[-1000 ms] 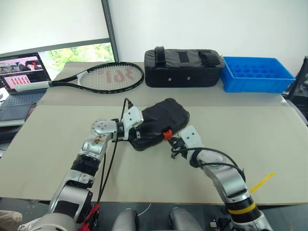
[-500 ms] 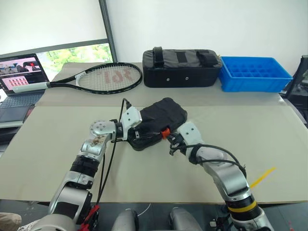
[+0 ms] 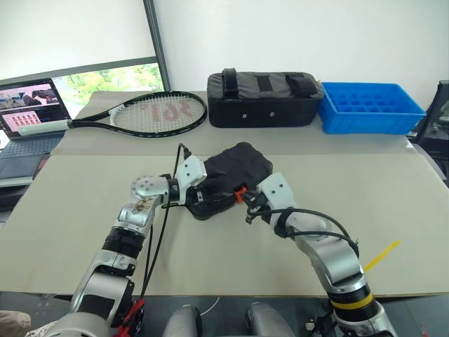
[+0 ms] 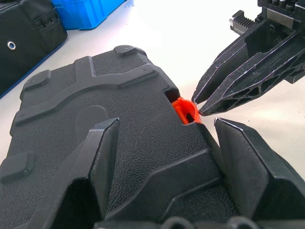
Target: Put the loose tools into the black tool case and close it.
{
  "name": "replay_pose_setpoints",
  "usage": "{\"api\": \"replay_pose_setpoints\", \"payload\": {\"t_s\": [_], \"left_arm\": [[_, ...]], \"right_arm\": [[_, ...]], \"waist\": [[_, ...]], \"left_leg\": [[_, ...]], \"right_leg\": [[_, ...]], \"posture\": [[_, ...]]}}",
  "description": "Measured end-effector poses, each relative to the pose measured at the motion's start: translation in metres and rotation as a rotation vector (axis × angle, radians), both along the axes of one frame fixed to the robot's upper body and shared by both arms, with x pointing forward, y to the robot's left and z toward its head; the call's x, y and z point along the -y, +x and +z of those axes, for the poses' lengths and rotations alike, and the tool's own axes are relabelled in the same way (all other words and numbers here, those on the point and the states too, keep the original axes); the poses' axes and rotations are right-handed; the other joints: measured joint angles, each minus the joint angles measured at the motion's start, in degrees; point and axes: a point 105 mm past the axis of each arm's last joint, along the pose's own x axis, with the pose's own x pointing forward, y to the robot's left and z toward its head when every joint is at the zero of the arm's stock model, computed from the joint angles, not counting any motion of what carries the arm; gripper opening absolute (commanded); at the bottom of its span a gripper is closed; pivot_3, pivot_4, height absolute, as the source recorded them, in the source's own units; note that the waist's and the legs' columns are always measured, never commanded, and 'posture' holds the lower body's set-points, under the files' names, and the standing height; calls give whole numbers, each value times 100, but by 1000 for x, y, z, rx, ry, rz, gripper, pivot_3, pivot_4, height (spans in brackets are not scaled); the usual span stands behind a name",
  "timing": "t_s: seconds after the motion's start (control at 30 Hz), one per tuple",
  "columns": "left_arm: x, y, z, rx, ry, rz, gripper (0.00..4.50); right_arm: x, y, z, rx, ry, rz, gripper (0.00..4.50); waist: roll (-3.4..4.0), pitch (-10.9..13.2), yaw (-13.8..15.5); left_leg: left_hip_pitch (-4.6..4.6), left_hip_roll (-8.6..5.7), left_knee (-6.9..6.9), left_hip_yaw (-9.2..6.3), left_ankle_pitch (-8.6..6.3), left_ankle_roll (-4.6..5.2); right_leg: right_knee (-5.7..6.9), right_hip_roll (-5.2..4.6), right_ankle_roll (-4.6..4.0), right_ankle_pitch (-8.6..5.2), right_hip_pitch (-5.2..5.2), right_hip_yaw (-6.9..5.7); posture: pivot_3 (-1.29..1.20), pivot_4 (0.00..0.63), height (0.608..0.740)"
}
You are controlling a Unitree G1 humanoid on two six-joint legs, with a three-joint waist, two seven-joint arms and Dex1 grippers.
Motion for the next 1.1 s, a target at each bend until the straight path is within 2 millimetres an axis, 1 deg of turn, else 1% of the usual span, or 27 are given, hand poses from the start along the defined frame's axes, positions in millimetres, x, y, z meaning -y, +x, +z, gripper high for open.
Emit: {"api": "replay_pose_setpoints", "payload": {"t_s": [0.2, 0.27, 0.3, 0.4, 0.53, 0.57, 0.67, 0.7, 0.77, 0.8, 0.93, 1.03, 1.1], "left_arm": [[-1, 0, 0, 5, -8, 15, 3386], [-3, -1, 3, 2, -22, 32, 3386], [-5, -3, 3, -5, -35, 41, 3386], [-21, -5, 7, -28, -70, 99, 3386], [-43, -11, 3, -93, -112, 193, 3386], [-51, -16, 3, -105, -127, 222, 3386], [-68, -25, 1, -115, -125, 277, 3386], [-76, -31, -2, -124, -123, 303, 3386], [-89, -36, -4, -127, -115, 347, 3386], [-99, -42, -8, -146, -115, 385, 3386], [-120, -56, -27, -209, -106, 475, 3386], [-138, -67, -42, -221, -70, 548, 3386], [-144, -72, -51, -235, -45, 576, 3386]], "right_arm": [[1, 2, -1, -3, -7, 0, 632], [5, -1, -1, -6, 5, 16, 632], [11, -5, -3, -10, 3, 28, 632], [35, -11, -2, -14, 18, 33, 1352], [62, -14, 10, 19, 40, 46, 2705], [72, -16, 11, 29, 39, 65, 3059], [92, -19, 7, 17, 47, 85, 4124], [102, -21, 3, 4, 51, 89, 4485], [115, -22, 1, 3, 64, 99, 4485], [124, -23, 1, 16, 65, 110, 4485], [149, -23, 0, 44, 48, 104, 4485], [166, -29, -7, 36, 25, 122, 4485], [176, -33, -15, 15, 17, 123, 4485]], "waist": [[0, 0, -8], [0, 0, 4], [0, 0, 12], [-4, 3, 2], [-14, 11, 3], [-24, 17, 14], [-29, 20, 24], [-30, 21, 24], [-31, 22, 24], [-31, 22, 21], [-37, 27, 33], [-38, 28, 52], [-38, 27, 77]], "left_leg": [[0, 0, -1, -1, 0, 0], [-4, 0, -3, -2, 0, 0], [-7, 0, -5, -2, 0, 0], [-13, 0, -15, -1, -1, 0], [-12, 2, -26, -4, 0, 0], [-10, 3, -33, -5, 0, 0], [-8, 2, -42, -5, 0, -1], [-3, 1, -49, -3, 0, -1], [0, 0, -54, -2, 0, -1], [4, 1, -56, 0, 0, -1], [6, 0, -58, 1, 0, -1], [11, 0, -63, 5, 0, -1], [13, 0, -67, 8, 0, -1]], "right_leg": [[0, 1, 0, 0, 0, 1], [-4, 0, 0, 0, -1, 0], [-8, 0, 0, 0, -2, 0], [-24, -2, 0, 0, -4, 1], [-25, -2, 0, 0, -8, -3], [-27, -2, 0, 0, -8, -4], [-35, -6, -1, 0, -5, -2], [-36, -10, -3, -1, -1, 0], [-37, -13, -6, -2, -1, 0], [-36, -14, -7, -3, 0, 1], [-36, -19, -11, -5, 1, -1], [-37, -24, -18, -7, 3, 1], [-37, -30, -21, -8, 3, 1]], "posture": [[0, 150, 707], [0, 150, 707], [0, 150, 707], [0, 150, 707], [0, 150, 707], [0, 150, 707], [0, 150, 707], [0, 150, 707], [0, 150, 707], [0, 150, 707], [0, 150, 707], [0, 150, 707], [0, 150, 707]]}}
